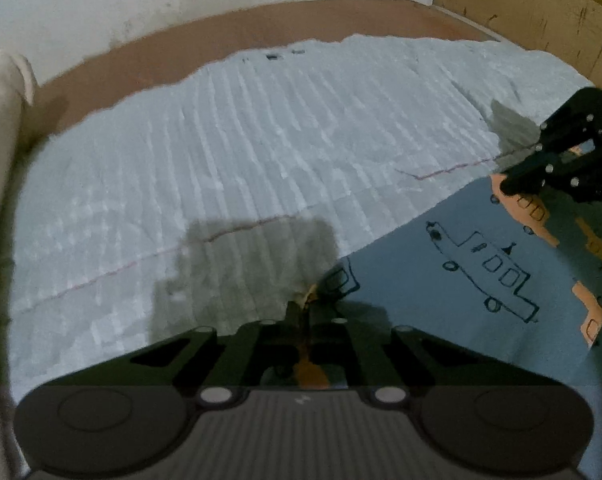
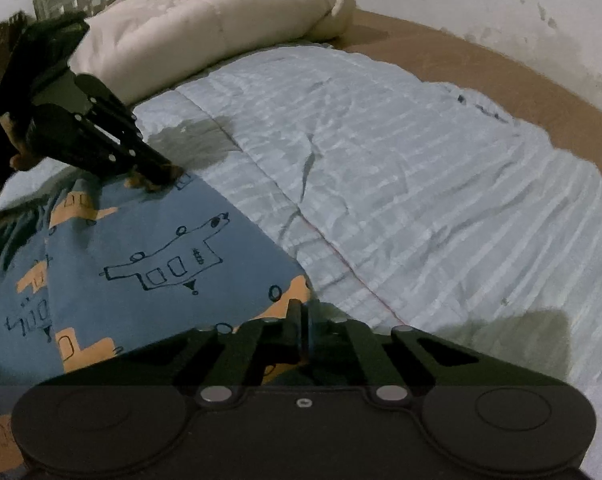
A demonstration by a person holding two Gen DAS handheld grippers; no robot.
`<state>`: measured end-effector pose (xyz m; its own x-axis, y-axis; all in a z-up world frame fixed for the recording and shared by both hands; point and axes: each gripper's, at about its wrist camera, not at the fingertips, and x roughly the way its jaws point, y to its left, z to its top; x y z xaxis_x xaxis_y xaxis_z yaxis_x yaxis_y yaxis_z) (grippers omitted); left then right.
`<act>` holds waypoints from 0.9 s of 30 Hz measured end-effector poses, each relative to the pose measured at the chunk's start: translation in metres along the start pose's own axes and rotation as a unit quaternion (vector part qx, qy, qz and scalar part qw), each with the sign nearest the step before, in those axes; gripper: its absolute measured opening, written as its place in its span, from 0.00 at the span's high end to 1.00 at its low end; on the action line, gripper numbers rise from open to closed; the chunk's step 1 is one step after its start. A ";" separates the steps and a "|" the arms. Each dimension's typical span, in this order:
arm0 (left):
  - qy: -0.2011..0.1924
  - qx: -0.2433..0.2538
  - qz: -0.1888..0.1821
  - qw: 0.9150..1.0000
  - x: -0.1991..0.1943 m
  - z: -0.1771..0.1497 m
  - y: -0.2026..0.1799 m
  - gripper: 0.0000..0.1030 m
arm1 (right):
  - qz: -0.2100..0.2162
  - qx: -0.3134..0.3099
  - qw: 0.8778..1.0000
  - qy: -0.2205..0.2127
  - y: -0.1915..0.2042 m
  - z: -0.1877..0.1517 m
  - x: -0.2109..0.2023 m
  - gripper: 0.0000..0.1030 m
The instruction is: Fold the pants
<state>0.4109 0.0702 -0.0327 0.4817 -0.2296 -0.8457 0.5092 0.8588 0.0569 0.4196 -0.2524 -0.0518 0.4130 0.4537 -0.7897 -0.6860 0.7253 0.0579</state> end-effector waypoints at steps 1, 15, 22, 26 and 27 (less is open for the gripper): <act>-0.008 0.000 0.006 1.000 -0.004 0.001 -0.002 0.98 | -0.007 -0.006 1.000 -0.007 0.002 0.001 -0.003 0.99; -0.115 -0.072 0.082 0.987 -0.037 0.009 0.006 0.99 | -0.137 -0.012 0.985 -0.108 0.017 0.035 -0.018 1.00; -0.166 -0.053 0.087 0.981 -0.087 -0.006 -0.015 0.99 | -0.147 -0.020 0.976 -0.162 0.047 0.024 -0.062 1.00; -0.193 -0.040 0.087 0.976 -0.118 -0.026 -0.034 0.99 | -0.146 -0.036 0.971 -0.186 0.074 0.008 -0.099 1.00; -0.199 -0.036 0.086 0.976 -0.126 -0.032 -0.039 0.99 | -0.145 -0.038 0.970 -0.190 0.082 0.003 -0.108 1.00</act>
<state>0.3072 0.0804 0.0546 0.8011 -0.2271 -0.5538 0.3528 0.9266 0.1303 0.3203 -0.2404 0.0398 0.7767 0.4050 -0.4823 -0.5441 0.8173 -0.1898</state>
